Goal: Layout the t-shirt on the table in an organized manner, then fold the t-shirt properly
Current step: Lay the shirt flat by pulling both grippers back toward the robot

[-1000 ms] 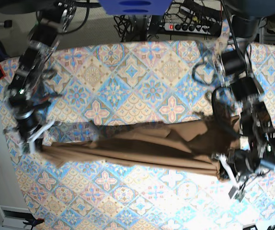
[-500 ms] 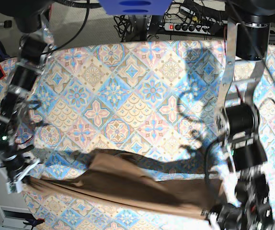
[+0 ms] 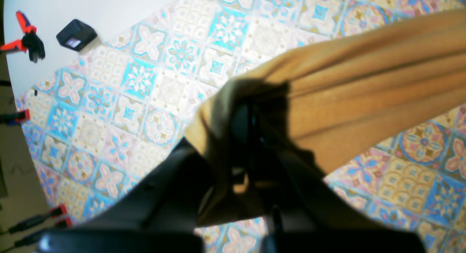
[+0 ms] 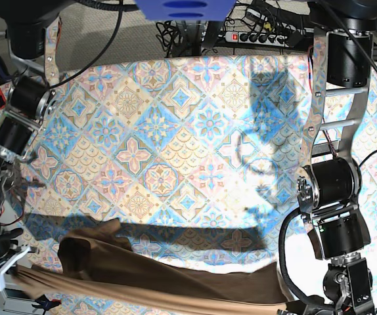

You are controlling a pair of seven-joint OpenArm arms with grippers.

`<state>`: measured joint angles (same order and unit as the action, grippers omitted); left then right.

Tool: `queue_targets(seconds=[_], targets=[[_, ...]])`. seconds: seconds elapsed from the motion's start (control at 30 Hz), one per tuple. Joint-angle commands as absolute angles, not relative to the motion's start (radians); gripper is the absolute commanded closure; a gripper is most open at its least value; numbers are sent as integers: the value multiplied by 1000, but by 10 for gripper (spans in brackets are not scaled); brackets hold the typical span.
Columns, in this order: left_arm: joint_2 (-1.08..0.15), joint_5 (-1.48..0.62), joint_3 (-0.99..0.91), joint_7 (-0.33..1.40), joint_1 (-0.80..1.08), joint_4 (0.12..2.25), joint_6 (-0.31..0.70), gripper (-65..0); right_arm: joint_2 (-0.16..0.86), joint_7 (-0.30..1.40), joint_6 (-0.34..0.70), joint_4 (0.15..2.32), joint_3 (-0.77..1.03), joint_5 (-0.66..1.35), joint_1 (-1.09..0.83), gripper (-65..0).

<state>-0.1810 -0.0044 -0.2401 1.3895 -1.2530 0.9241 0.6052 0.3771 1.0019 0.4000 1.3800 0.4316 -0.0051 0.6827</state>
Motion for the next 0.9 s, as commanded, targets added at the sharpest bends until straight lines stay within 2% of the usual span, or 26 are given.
queue_targets(seconds=[0.0,0.07,0.27,0.37,0.57,0.73,0.87], targets=[[-211,19,-249,1396,-1270,1001,604,0,403,958,383,1446,435,-10,736,0],[-213,19,-269,1396,-1184,1127,610,0,403,960,383,1511,437,-10,707,0],[-214,19,-266,1396,-866,1561,611,0,395,960,383,1623,437,-8,455,0],[-214,-1,-266,1396,-702,1685,638,0,318,934,383,1633,463,-7,343,0],[-214,-38,-274,1396,-397,1834,682,0,202,820,383,1629,516,-8,148,0],[-214,-38,-274,1396,-188,1951,682,0,151,754,383,1635,516,-8,18,0],[-214,-38,-274,1396,-74,1962,685,0,125,699,383,1635,516,-8,-64,0]])
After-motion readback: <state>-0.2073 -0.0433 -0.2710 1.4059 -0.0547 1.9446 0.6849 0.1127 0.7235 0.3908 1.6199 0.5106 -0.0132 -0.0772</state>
